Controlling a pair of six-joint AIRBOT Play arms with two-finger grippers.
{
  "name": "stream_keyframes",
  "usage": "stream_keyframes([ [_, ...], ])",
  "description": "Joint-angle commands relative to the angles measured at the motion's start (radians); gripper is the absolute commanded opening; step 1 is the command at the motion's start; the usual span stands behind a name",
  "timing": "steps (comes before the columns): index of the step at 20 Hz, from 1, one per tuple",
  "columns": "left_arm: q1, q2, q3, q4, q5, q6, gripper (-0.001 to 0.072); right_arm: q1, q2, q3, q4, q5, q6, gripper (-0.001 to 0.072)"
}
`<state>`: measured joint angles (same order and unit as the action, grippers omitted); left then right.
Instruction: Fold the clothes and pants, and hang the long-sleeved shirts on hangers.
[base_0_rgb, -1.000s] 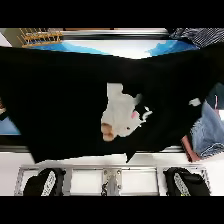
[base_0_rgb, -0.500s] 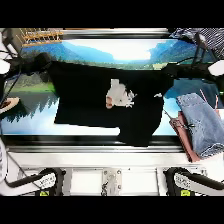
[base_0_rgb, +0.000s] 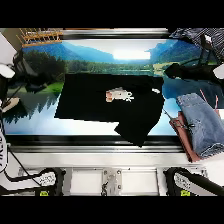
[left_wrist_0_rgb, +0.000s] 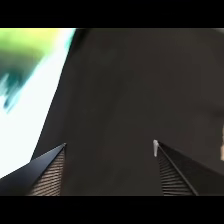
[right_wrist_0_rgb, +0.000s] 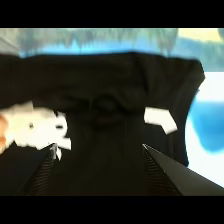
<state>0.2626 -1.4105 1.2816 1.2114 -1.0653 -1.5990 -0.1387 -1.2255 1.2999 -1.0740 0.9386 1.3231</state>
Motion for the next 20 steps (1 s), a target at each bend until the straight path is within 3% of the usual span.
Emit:
stream_keyframes([
  [1,0.081,0.115,-0.336,0.048,0.061,-0.081,0.0590,0.006,0.084,-0.090,-0.029,0.064,0.000,0.0578],
  [6,0.126,0.131,-0.618,-0.109,0.248,-0.090,0.0590,0.035,0.100,-0.155,-0.014,0.063,0.001,0.0578],
  [9,0.116,0.068,-0.608,-0.212,0.292,-0.045,0.0590,0.065,0.099,-0.156,-0.014,0.054,0.000,0.0578],
  [13,0.051,-0.010,-0.503,-0.218,0.301,-0.040,0.0589,0.078,0.099,-0.156,-0.015,0.054,0.001,0.0578],
  [14,0.031,-0.031,-0.477,-0.218,0.301,-0.040,0.0524,0.078,0.099,-0.157,-0.015,0.055,0.001,0.0578],
  [15,0.012,-0.049,-0.457,-0.218,0.300,-0.040,0.0332,0.077,0.099,-0.158,-0.015,0.055,0.001,0.0579],
  [17,-0.010,-0.069,-0.425,-0.217,0.297,-0.039,0.0022,0.075,0.099,-0.169,-0.036,0.071,0.001,0.0579],
  [20,0.000,-0.053,-0.376,-0.208,0.274,-0.019,0.0006,0.028,0.099,-0.222,-0.129,0.158,0.003,0.0579],
])
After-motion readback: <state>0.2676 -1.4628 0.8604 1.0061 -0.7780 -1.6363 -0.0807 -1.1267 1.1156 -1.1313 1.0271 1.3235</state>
